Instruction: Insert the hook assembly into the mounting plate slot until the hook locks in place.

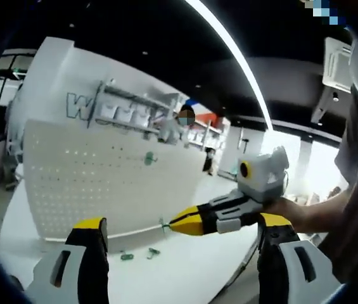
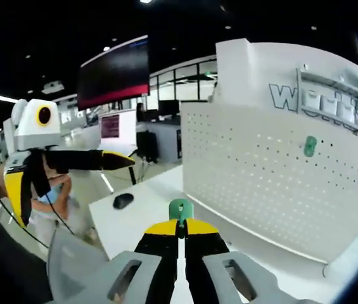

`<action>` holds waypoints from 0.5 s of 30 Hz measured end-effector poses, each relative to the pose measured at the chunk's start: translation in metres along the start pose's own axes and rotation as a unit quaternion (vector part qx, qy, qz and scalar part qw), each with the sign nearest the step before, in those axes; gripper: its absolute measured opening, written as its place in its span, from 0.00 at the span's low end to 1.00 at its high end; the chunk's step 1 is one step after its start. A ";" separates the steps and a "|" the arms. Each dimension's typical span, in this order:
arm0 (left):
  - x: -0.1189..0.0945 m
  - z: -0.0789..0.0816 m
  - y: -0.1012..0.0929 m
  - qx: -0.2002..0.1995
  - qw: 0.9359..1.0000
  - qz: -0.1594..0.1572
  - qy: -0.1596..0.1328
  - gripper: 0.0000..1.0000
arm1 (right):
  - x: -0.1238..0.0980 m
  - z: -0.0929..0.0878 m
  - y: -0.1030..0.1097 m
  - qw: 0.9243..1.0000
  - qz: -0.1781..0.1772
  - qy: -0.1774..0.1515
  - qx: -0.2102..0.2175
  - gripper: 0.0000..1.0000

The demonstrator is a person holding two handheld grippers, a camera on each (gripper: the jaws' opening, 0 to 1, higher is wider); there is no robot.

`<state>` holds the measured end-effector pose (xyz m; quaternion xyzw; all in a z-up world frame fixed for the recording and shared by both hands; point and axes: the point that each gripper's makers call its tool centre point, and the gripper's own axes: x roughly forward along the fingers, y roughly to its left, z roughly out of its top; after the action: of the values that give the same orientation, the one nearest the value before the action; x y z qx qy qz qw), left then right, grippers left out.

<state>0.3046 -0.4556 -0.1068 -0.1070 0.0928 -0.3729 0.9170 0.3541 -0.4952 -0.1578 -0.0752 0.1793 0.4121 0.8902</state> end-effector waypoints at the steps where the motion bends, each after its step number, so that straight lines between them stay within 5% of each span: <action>1: 0.000 -0.001 0.001 0.001 1.000 0.001 0.002 1.00 | 0.000 0.000 -0.005 1.000 -0.007 0.000 -0.003 0.00; 15: -0.002 -0.008 0.009 -0.008 1.000 0.010 0.015 1.00 | -0.004 0.005 -0.079 0.995 -0.098 -0.017 -0.026 0.00</action>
<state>0.3068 -0.4486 -0.1170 -0.1080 0.1107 -0.3648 0.9182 0.4132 -0.5477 -0.1528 -0.1090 0.1453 0.3285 0.9269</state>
